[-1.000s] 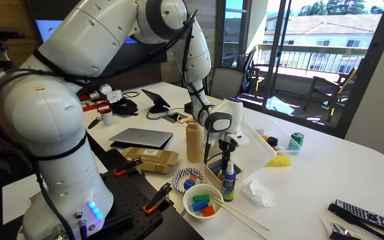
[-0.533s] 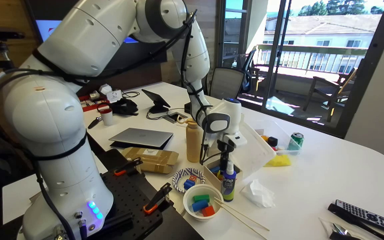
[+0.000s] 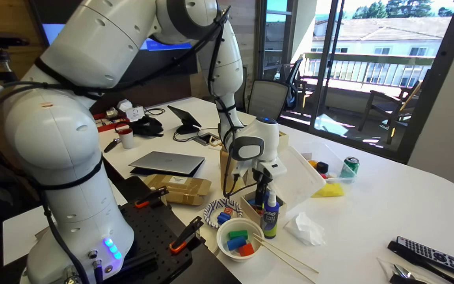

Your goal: Move the yellow cube from the wooden object to the plate in front of it

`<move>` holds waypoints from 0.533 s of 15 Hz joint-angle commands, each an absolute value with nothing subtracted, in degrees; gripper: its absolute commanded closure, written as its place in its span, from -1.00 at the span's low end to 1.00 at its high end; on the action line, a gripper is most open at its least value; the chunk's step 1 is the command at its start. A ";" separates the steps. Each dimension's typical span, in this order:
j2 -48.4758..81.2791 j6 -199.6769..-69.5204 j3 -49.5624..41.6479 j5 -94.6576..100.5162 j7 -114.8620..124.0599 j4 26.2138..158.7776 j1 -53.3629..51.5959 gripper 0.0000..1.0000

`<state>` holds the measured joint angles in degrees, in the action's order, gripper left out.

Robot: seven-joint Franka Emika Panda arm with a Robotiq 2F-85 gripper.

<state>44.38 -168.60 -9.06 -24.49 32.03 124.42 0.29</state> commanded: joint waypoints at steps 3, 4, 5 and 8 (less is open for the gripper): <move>41.36 -171.31 -7.78 -26.11 31.80 128.67 1.42 -1.00; 41.51 -171.06 -7.91 -25.97 31.90 128.56 1.26 -1.00; 41.71 -170.80 -7.86 -25.87 31.84 128.30 1.30 -1.00; 42.36 -170.04 -8.31 -25.52 32.16 127.44 0.82 -1.00</move>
<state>43.52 -170.23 -8.81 -25.12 32.03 126.66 0.45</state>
